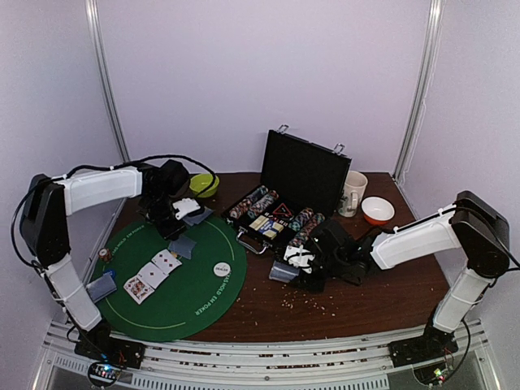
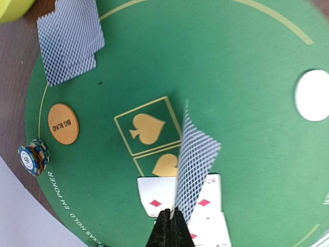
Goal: Distribute texas hold em gaming equipment
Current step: Place the poker card in the community card area.
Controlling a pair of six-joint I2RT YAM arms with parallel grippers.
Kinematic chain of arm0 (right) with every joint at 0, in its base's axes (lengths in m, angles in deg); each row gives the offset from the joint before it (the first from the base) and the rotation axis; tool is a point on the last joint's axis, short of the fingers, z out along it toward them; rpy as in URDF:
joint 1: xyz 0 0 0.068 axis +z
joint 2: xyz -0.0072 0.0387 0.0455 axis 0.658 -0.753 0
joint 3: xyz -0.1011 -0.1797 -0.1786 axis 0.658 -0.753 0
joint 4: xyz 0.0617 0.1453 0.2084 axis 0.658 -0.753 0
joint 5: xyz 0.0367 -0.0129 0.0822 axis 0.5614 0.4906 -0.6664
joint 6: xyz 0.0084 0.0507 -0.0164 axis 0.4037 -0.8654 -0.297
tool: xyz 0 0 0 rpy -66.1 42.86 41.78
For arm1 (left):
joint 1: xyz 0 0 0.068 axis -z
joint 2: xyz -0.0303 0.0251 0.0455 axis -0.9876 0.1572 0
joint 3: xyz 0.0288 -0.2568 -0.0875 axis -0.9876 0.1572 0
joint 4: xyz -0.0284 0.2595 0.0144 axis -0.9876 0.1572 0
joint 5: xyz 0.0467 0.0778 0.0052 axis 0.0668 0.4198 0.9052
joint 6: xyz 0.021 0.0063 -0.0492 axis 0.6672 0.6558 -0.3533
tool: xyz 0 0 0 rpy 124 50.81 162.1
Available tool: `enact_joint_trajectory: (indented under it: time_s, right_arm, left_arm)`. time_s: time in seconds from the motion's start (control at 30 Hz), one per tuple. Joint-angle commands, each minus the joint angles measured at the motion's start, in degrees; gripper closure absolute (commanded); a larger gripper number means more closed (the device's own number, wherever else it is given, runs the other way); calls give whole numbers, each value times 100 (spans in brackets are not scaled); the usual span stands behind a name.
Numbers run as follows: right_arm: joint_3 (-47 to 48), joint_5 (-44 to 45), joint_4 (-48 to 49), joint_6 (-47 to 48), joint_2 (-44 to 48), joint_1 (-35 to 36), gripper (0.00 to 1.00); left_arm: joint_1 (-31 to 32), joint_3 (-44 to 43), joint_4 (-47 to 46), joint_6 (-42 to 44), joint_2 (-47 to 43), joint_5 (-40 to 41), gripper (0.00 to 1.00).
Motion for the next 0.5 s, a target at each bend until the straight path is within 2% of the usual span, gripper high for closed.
enact_joint_trajectory:
  time_s: [0.0, 0.13, 0.47]
  right_arm:
    - [126, 54, -37, -71, 23, -16, 47]
    - [123, 59, -44, -78, 32, -13, 47]
    - [129, 70, -39, -64, -6, -13, 47]
  left_arm:
    - [-33, 63, -424, 197, 418, 747, 100]
    - [-32, 74, -759, 367, 654, 1438, 100]
    - [-20, 486, -1253, 853, 753, 1689, 100]
